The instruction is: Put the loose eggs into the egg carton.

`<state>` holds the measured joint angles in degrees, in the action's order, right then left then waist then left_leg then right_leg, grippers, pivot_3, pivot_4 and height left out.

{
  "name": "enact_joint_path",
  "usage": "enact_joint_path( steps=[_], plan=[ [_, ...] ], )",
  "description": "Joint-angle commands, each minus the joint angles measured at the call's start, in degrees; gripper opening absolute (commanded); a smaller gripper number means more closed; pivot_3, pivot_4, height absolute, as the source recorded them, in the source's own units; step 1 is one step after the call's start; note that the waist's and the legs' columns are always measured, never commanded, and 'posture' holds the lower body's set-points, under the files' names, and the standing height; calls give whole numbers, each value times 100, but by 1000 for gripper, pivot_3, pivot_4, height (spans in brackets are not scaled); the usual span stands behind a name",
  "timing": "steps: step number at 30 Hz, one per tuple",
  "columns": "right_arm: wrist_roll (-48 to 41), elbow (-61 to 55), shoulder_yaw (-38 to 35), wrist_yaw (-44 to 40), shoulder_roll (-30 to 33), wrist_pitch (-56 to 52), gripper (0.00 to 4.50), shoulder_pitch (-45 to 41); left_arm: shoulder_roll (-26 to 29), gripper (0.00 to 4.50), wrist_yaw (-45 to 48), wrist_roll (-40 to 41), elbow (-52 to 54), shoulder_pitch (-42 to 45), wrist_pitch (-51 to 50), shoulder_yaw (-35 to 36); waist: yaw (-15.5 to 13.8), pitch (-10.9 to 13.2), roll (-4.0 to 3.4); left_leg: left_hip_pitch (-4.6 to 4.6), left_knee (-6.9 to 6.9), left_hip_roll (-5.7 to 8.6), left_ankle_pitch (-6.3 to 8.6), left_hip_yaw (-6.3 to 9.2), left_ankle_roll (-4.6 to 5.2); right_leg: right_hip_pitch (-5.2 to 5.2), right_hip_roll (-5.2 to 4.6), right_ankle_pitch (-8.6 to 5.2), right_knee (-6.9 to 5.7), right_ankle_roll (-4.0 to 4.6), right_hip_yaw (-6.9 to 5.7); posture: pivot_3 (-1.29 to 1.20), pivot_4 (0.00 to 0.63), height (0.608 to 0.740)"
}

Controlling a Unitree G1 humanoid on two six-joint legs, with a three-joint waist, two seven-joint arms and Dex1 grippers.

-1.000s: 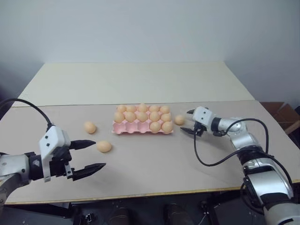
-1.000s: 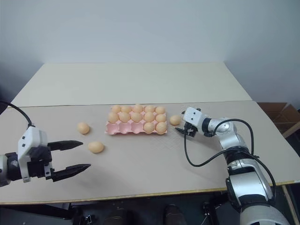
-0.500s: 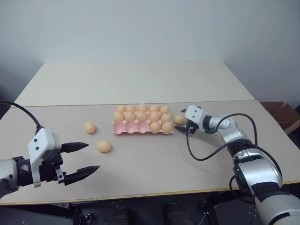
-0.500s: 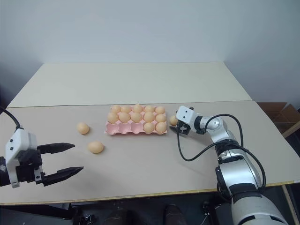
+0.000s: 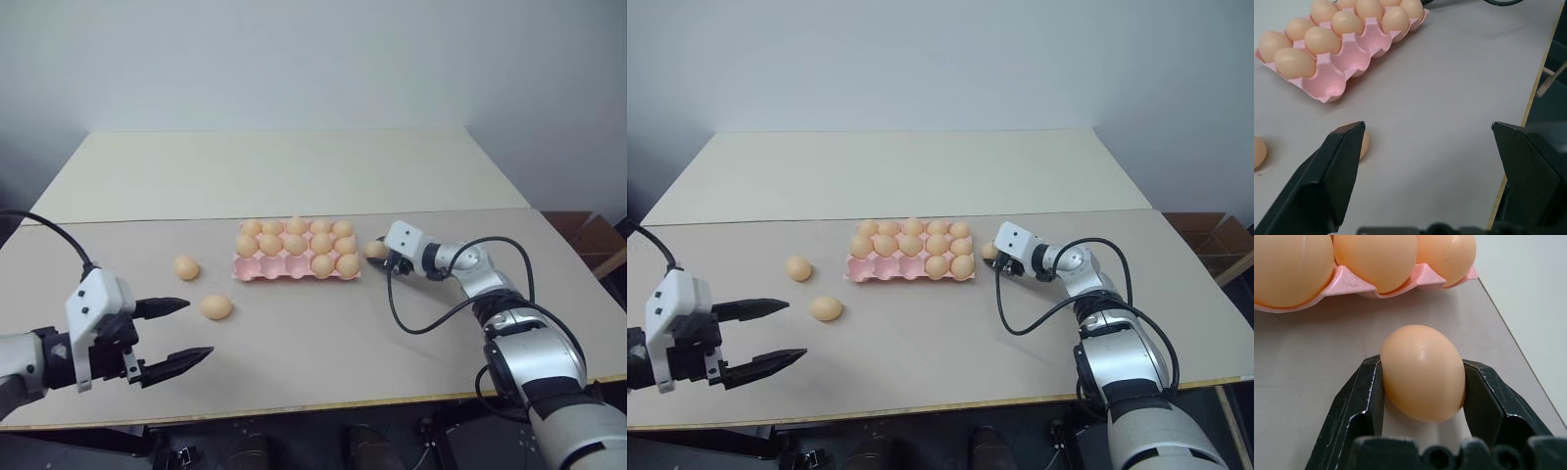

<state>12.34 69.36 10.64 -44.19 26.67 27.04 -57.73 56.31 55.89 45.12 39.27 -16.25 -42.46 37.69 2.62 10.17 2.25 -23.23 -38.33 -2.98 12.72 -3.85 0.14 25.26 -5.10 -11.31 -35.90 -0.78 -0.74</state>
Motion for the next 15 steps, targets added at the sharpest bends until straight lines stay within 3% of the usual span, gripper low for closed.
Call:
enact_joint_path(
  steps=[1,4,9,15],
  plan=[
    [18,-266,-105,177,318,143,2106,11,51,4500,0,48,82,98,52,-20,-8,0,0,-1,0,0,0,0,0,0,0,0,0,0,0,0,150,740],
    [76,-685,-106,336,637,212,2106,103,38,4500,-20,48,72,161,61,-95,-24,1,-1,-4,0,3,0,0,0,0,-4,0,3,-1,-1,0,150,740],
    [-713,-2575,-446,-382,806,-295,2106,476,-15,4500,-49,21,62,210,97,-284,25,1,-1,0,4,1,0,-1,0,1,0,9,5,-26,4,0,150,740],
    [-1216,-5064,-150,-840,352,-1771,2106,1007,-29,4500,18,-192,-172,259,271,-487,13,1,-1,14,10,-17,0,2,0,2,19,-12,-13,-51,3,0,150,740]
  ],
)
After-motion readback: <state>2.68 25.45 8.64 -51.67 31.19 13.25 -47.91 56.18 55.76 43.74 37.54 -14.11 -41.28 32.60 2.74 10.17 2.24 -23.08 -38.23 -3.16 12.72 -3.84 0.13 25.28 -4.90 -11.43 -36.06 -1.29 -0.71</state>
